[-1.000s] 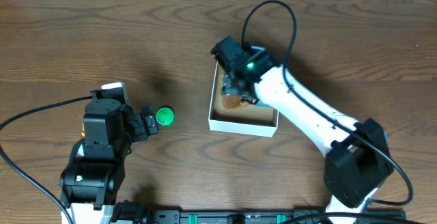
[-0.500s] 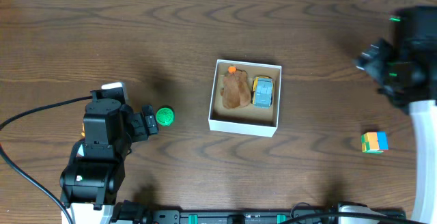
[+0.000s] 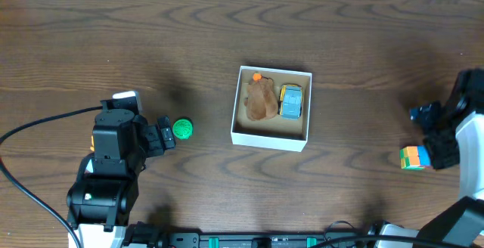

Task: Pack container
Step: 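Move the right gripper to the colour cube and grasp it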

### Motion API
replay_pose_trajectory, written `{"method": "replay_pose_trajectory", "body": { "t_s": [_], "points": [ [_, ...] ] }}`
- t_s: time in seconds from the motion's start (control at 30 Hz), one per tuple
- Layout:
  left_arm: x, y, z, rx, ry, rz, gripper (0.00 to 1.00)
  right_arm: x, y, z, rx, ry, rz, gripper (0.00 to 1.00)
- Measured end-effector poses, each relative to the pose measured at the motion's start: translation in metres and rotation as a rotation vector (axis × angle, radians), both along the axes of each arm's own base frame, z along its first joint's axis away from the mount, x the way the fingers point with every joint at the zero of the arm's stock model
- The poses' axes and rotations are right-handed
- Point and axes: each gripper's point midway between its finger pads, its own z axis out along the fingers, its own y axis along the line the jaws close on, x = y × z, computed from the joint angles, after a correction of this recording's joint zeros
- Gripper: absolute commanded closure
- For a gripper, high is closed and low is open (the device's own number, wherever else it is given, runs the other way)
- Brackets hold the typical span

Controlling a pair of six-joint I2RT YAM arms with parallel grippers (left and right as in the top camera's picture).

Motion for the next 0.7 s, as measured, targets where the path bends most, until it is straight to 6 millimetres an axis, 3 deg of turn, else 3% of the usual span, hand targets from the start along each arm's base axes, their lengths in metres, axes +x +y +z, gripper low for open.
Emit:
{"method": "replay_pose_trajectory", "body": {
  "t_s": [0.4,0.7],
  "points": [
    [0.000,0.000,0.000,0.000,0.000,0.000,0.02,-0.013,0.005,-0.062,-0.007,-0.035,-0.024,0.01],
    [-0.001,0.000,-0.001,0.001,0.006,0.000,0.02,-0.009,0.003,-0.072,-0.025,-0.072,-0.023,0.07]
  ]
}}
